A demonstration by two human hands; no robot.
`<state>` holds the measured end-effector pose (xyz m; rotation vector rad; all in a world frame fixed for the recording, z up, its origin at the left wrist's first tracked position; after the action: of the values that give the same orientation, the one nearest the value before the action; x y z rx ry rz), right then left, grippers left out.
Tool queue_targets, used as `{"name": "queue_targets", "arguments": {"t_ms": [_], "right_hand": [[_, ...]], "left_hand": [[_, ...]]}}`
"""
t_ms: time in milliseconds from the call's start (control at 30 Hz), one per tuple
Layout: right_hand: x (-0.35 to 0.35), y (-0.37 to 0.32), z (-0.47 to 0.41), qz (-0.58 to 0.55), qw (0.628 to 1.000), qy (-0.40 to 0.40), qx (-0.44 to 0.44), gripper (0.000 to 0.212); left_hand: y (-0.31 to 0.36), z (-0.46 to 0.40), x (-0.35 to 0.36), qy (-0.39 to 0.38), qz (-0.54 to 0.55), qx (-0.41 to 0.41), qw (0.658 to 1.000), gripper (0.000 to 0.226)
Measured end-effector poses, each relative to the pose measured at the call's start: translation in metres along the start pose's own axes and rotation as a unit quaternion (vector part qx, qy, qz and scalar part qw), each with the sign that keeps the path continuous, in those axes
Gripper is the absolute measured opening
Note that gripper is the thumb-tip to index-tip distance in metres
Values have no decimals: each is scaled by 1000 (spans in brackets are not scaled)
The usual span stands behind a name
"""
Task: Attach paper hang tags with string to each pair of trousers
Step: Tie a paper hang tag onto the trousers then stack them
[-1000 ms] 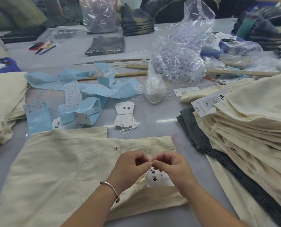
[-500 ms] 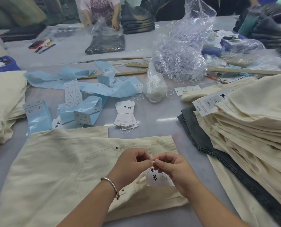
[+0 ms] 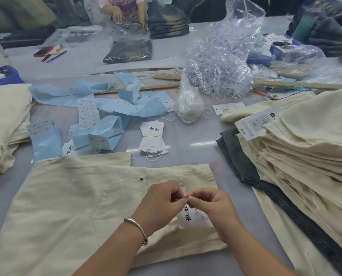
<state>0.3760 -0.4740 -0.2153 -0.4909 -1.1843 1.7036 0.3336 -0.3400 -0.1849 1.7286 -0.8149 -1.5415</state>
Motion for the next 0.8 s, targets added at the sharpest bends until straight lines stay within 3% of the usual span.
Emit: {"name": "queue_targets", "arguments": {"t_ms": [133,367,733,800], "right_hand": [[0,-10,3,51,998,27,-37,19],[-2,-2,2,7,1000,22,9,7],[-2,7,-5,11,999,-18,39,3],[-1,7,-7,61,995,-41,60,9]], "left_hand": [[-5,-4,0,-27,17,2,999,21],[-23,-2,14,-32,196,-61,978,18],[-45,3,21,-17,211,-116,971,24],[-50,5,21,-26,199,-118,972,25]]}}
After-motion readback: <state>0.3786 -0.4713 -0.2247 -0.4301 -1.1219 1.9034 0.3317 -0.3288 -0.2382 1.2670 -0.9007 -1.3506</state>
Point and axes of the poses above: each hand's wrist, its own z-axis away from the middle knuckle, its own x-axis out of the palm, y = z × x, the point moved 7 cm from there along -z, towards the middle knuckle, and after that the axes turned 9 degrees about x, right-handed, at the moved point
